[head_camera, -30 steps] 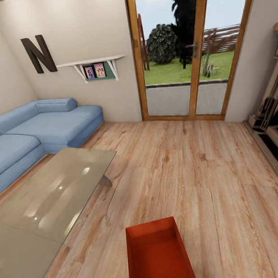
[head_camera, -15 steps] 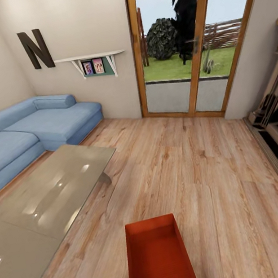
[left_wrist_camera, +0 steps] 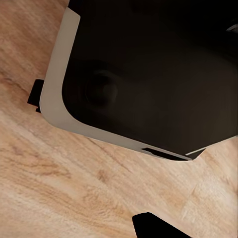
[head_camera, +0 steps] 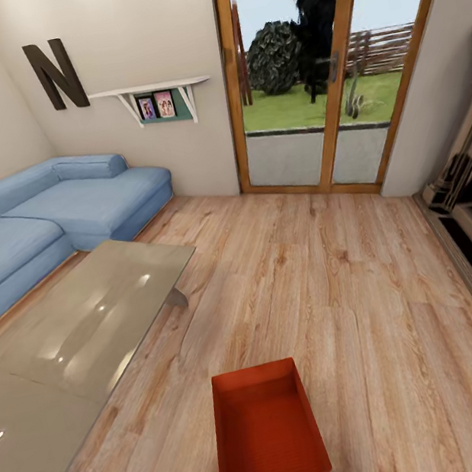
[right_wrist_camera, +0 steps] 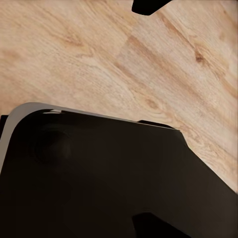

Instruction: Move the two storage containers from the living room to the garage. In the garage, place one container on the floor and stack the other container on top of it (either order is fine).

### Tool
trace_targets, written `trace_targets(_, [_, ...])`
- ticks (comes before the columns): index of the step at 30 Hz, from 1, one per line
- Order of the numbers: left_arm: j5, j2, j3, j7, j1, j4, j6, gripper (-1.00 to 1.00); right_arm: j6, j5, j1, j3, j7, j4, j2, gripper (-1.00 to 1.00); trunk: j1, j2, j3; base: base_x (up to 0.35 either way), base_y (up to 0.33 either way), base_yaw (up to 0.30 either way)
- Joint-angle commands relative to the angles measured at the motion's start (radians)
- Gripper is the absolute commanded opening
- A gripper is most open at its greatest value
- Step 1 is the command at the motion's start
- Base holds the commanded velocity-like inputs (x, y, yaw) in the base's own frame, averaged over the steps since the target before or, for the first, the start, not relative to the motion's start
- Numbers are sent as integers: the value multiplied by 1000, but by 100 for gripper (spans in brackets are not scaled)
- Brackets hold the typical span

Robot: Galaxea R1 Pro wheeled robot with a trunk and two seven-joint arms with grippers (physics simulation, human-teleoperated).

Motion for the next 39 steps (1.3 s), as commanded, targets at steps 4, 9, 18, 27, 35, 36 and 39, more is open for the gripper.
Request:
trace_targets(4, [1, 0, 8, -2, -1, 1, -2, 100, -5, 3, -1, 6, -4, 3, 0, 100, 0, 0, -7, 0, 0, 0])
trace_targets(9, [1, 0, 8, -2, -1, 1, -2, 100, -5, 3, -1, 6, -4, 3, 0, 100, 0, 0, -15, 0, 0, 0])
trace_targets(18, [1, 0, 8, -2, -1, 1, -3, 100, -4, 3, -1, 6, -4, 3, 0, 100, 0, 0, -29, 0, 0, 0])
trace_targets(27, [1, 0, 8, -2, -1, 1, -2, 100, -5, 3, -1, 6, -4, 3, 0, 100, 0, 0, -43, 0, 0, 0])
trace_targets(35, [0, -2, 7, -3, -1, 1, -3, 100, -4, 3, -1, 6, -4, 3, 0, 100, 0, 0, -56, 0, 0, 0])
trace_targets(36, [-4, -3, 7, -3, -1, 0, -4, 100, -5, 3, -1, 6, -4, 3, 0, 100, 0, 0, -57, 0, 0, 0])
trace_targets(39, [-10, -5, 5, -4, -1, -2, -5, 100, -5, 3, -1, 6, -4, 3, 0, 100, 0, 0, -62, 0, 0, 0])
